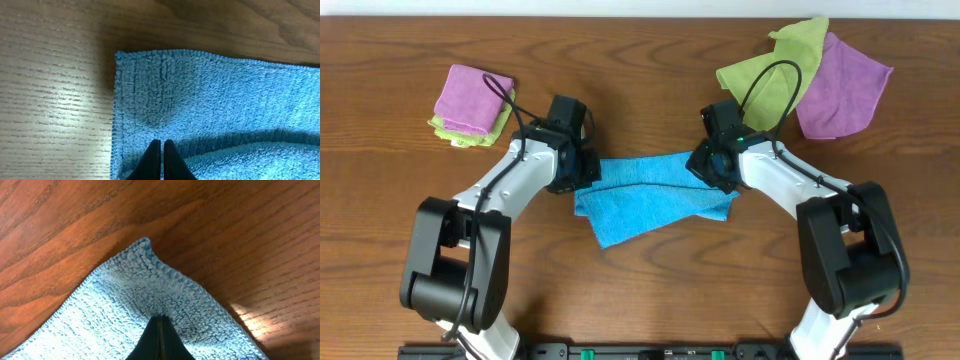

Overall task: Fold the cloth
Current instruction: 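Grasp the folded cloth's top corners with both grippers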

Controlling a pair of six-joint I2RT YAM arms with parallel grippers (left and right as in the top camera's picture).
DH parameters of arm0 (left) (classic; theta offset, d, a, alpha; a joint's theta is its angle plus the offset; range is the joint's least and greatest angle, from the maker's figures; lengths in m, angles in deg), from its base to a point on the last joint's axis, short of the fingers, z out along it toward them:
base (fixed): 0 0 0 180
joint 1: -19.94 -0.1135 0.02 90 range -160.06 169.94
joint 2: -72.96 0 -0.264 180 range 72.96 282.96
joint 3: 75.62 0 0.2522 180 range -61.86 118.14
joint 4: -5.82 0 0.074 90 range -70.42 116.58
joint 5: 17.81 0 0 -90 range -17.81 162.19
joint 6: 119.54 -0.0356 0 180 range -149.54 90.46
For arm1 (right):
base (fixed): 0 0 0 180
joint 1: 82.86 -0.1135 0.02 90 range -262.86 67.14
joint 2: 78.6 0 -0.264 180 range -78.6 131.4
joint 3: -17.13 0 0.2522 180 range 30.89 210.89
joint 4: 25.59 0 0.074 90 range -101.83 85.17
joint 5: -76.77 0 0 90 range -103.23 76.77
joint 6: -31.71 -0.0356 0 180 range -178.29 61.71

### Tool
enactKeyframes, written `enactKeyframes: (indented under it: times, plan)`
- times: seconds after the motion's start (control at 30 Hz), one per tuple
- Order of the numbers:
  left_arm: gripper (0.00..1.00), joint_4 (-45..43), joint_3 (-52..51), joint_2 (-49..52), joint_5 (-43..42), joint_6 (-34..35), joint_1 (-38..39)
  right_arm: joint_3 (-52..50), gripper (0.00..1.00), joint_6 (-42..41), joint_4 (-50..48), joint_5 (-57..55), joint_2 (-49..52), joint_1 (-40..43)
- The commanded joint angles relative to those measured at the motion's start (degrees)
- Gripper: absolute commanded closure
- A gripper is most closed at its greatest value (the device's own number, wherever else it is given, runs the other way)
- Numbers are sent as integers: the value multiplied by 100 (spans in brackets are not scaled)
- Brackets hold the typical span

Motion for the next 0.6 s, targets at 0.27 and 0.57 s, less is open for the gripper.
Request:
enactKeyframes:
  times: [0.27,0.57]
  plan:
    - [95,-365,-245,140,184,251,-2,-273,98,284,170,-396,350,133]
    - [94,-826,-245,776,15,295,-11,-273,98,625,116,-389,350,131]
